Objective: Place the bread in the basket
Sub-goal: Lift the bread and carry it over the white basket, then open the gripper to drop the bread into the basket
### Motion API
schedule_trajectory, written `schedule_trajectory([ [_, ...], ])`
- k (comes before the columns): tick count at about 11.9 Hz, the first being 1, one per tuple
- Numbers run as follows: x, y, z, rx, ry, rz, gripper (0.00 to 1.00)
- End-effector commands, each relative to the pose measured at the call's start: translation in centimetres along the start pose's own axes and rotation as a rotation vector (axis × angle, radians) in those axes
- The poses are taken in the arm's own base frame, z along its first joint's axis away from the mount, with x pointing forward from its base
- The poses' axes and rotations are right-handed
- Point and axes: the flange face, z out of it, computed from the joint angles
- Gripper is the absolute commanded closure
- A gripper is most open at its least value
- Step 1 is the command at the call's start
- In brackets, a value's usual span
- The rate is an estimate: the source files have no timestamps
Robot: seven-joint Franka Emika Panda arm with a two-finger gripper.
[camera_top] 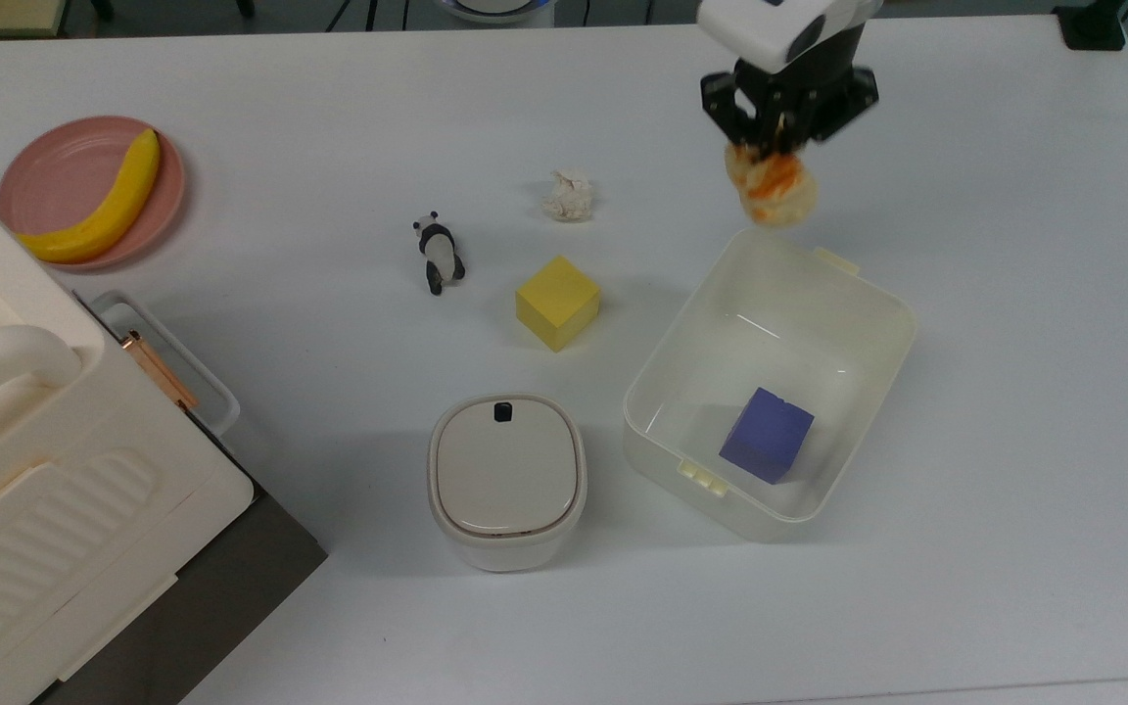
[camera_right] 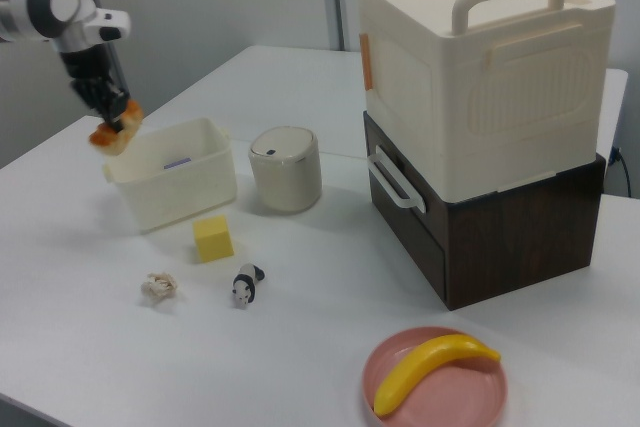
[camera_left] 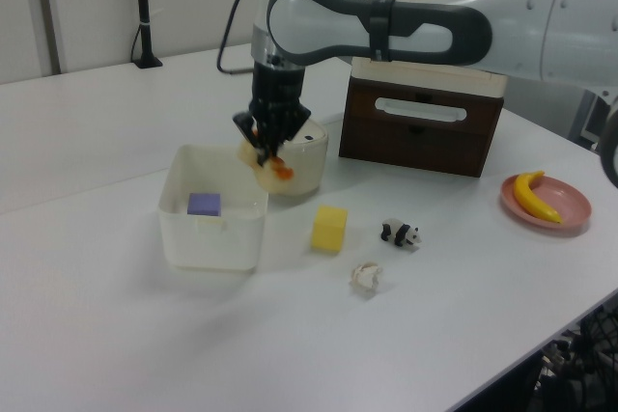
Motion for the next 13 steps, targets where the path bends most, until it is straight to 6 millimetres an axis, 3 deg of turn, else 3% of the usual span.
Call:
schedule_trajectory([
  [1,4.7,-0.4,3.9,0.095,0.138,0.351,0.95],
  [3,5.5,0.0,4.6,0.113,0.159,0.413,0.27],
  [4,5.5,0.0,4.5,0.115,0.16,0.44,0.0],
  [6,5.2,-0.1,3.6,0.102,0.171,0.434,0.0],
  [7,4.8,0.3,2.3,0.088,0.175,0.407,0.0],
  [9,2.6,1.5,0.9,0.003,0.05,0.235,0.0],
  [10,1.1,2.9,-0.7,-0.04,-0.027,0.147,0.0],
  [11,0.7,6.1,-2.1,-0.065,-0.093,0.114,0.0],
  [13,-0.4,9.0,-4.0,-0.093,-0.162,0.077,0.0],
])
